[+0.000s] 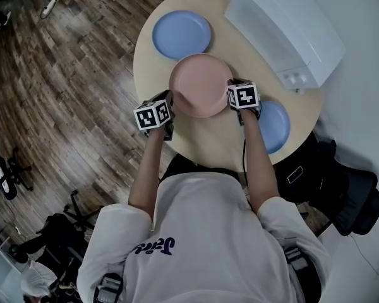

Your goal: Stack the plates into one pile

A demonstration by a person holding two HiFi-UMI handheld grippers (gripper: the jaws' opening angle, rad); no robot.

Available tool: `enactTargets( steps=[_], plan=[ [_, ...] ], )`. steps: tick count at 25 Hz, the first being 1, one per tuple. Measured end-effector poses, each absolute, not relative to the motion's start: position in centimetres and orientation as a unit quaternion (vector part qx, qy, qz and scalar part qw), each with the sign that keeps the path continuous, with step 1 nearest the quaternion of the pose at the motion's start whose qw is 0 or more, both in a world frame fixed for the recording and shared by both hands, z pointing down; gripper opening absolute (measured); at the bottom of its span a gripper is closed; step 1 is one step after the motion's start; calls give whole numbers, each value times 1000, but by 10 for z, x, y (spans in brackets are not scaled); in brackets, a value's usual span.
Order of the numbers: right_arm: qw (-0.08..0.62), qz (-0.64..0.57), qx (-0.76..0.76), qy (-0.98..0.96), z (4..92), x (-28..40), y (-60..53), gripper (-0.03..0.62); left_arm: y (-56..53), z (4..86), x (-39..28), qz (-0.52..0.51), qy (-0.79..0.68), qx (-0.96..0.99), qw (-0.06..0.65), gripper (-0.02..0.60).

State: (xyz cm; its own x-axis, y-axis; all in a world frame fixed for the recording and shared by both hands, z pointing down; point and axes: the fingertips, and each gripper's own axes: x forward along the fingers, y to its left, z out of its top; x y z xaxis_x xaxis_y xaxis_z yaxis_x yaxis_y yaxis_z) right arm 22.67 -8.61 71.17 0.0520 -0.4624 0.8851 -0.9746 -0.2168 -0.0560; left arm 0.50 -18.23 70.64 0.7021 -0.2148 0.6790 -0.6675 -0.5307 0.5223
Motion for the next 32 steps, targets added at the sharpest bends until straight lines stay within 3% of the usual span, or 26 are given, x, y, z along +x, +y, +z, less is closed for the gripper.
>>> enactTargets(
  steps=[10, 32],
  plan=[
    [266, 396, 674, -564, 684, 252, -188, 37, -282, 684, 26, 240, -302, 837, 389, 26],
    [288, 372, 685, -557, 722, 290, -326, 38, -406, 726, 59, 234, -344, 824, 385, 25]
  ],
)
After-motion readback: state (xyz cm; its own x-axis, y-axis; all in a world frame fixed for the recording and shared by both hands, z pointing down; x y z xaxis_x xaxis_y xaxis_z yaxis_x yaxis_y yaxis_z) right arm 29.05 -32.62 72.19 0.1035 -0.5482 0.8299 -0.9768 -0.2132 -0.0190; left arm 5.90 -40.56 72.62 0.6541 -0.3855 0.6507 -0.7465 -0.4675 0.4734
